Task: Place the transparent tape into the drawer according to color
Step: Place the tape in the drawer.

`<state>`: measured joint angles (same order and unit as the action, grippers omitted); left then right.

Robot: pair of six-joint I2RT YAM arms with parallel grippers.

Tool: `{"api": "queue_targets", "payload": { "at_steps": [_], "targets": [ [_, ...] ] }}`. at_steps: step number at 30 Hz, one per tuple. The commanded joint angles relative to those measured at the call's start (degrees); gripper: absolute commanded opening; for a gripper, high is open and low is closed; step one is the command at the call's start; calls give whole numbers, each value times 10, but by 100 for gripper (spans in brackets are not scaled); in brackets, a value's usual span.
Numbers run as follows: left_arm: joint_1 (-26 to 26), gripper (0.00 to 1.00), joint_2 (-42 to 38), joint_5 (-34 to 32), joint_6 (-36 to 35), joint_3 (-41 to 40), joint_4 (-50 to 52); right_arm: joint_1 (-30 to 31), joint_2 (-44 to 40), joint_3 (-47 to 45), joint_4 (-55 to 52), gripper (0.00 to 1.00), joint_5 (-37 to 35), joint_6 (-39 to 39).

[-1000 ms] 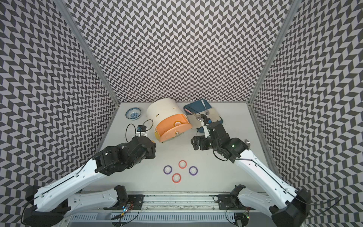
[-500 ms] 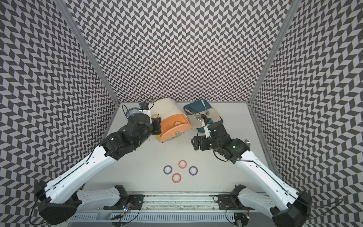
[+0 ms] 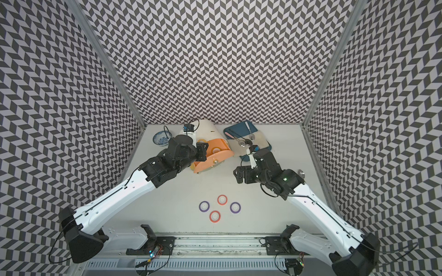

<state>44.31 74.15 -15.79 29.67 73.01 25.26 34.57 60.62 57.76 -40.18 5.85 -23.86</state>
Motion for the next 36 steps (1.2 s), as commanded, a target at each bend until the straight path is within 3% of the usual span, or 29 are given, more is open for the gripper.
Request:
{"api": "queue_targets", "payload": {
  "at_steps": [1,11,14,18,20,30,36],
  "targets": [
    [-4,0,7,16,5,-7,-20,-5,-7,-5,31,100,-2,-5],
    [-7,0,28,31,-2,-9,-22,-5,-7,-8,32,100,-4,-6],
    [-8,15,34,31,-7,-7,-18,-5,-6,-7,32,100,-4,-6],
    [-9,45,34,26,-10,-7,-18,-5,-6,-7,33,100,-3,-5],
    [-9,55,31,26,-10,-6,-20,-5,-5,-8,34,100,-2,-4],
    [-14,75,-14,32,-15,0,-28,-5,4,-17,98,100,59,36],
    [-62,84,-50,62,-15,-4,-19,7,9,-28,182,100,91,47]
  ]
}}
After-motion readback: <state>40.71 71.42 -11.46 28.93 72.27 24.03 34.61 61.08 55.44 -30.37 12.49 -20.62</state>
